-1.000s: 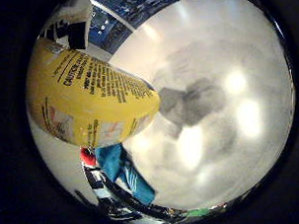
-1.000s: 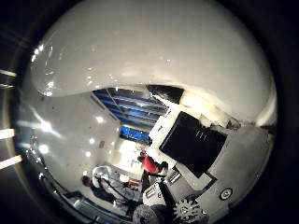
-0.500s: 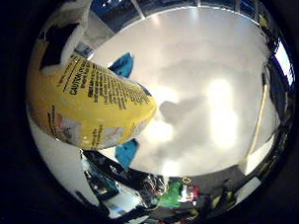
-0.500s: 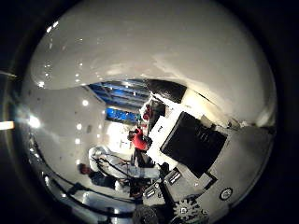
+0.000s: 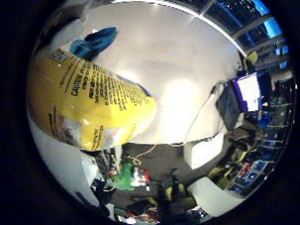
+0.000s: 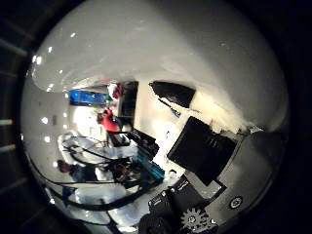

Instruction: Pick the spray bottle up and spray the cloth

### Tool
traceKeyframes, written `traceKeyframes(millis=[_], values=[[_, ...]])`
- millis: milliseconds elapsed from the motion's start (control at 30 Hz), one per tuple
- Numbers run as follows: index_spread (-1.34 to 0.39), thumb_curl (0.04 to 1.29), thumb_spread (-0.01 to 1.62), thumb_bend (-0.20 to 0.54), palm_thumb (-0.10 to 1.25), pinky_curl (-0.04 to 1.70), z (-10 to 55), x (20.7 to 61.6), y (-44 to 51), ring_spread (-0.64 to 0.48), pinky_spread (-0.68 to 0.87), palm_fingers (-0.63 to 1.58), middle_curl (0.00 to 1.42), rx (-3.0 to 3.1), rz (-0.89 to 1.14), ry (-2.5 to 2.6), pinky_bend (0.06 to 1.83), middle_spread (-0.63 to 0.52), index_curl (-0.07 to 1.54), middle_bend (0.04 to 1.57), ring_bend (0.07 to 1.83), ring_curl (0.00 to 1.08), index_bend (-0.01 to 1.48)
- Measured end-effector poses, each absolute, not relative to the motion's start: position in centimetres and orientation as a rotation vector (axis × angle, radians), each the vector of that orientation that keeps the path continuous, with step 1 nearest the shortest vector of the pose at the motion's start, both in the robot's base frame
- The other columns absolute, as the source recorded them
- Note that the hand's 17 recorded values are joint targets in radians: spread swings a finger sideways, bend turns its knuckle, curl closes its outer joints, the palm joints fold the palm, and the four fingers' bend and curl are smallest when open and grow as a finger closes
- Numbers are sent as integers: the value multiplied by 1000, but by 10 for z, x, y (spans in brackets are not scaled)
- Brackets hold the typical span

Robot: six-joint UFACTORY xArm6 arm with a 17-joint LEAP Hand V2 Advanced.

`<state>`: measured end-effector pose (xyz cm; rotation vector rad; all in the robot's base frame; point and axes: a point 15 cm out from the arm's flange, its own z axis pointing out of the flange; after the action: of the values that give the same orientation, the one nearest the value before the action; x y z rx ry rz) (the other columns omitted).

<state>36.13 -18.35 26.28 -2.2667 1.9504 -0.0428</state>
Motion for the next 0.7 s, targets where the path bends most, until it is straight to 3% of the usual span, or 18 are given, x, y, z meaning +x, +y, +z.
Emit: traceKeyframes(millis=[400, 700], values=[[-238, 259, 1302, -14, 785, 1550, 250, 391, -133, -266, -175, 1079, 864, -2582, -340, 1886, 1016, -145, 978, 1356, 1297, 914, 1143], [-236, 245, 1303, -13, 751, 1560, 212, 378, -88, -269, -172, 1082, 858, -2650, -302, 1820, 1020, -144, 979, 1358, 1289, 927, 1142]])
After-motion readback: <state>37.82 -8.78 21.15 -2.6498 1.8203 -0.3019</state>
